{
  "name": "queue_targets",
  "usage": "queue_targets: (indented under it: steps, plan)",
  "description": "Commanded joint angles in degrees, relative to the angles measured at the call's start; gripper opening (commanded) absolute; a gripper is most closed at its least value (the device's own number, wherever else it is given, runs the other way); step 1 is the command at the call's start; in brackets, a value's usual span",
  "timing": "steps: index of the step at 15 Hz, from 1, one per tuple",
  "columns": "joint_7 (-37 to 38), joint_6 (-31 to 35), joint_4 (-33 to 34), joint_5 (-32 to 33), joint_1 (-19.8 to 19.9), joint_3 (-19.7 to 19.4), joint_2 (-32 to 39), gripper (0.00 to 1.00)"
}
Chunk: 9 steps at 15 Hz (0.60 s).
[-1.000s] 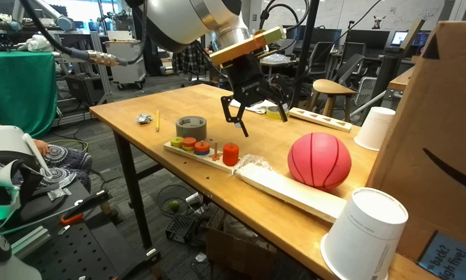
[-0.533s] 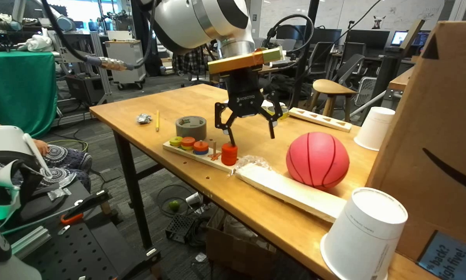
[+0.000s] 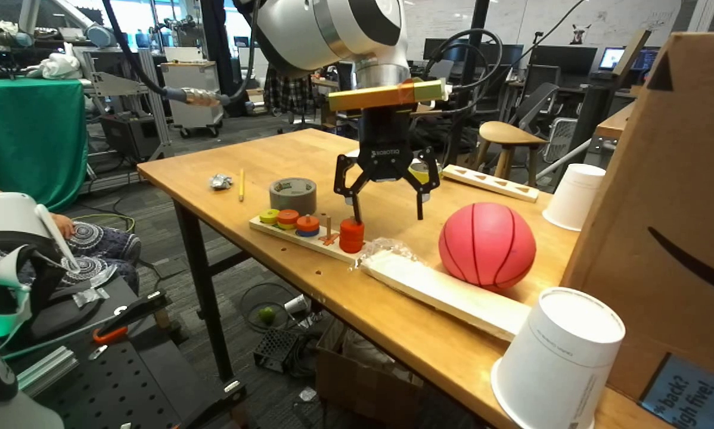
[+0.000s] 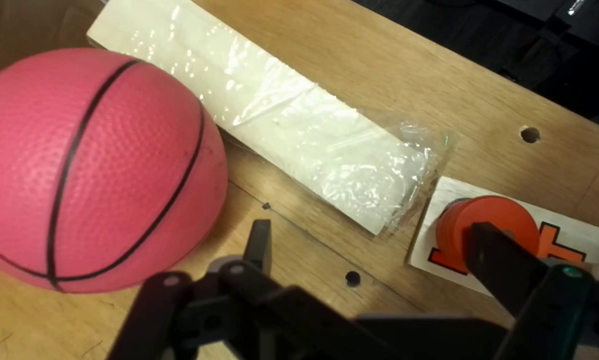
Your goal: Move the ball towards the box
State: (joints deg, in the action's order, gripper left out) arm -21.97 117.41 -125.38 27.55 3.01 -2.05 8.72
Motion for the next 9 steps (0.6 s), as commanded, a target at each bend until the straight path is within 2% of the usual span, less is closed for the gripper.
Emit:
queue_targets:
  steps: [1,9]
  plan:
    - [0.4,0.9,0.5,-3.5,0.7,-0.3,-1.2,1.0]
    - [1.5,1.3,1.4,-7.5,1.7,-1.2,-4.2,1.0]
